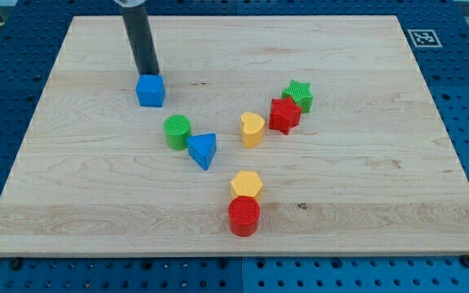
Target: Move the cube to the top of the green circle
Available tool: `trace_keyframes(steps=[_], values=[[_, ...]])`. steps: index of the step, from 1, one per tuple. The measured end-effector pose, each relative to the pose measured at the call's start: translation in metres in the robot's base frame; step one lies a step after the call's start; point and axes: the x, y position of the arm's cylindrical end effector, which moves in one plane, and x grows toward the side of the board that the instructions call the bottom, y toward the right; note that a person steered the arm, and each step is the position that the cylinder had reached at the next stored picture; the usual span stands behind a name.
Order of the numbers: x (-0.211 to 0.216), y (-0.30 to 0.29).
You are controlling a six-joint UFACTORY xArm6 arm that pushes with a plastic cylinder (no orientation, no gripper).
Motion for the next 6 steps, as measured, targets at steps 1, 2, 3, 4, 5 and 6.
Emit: trace_keyframes(steps=[1, 2, 3, 4, 5, 6], values=[[-0.013, -0.041], [-0.020, -0.072], [-0.017, -0.072], [0.005, -0.047], [0.026, -0.011], [0.035, 0.020]])
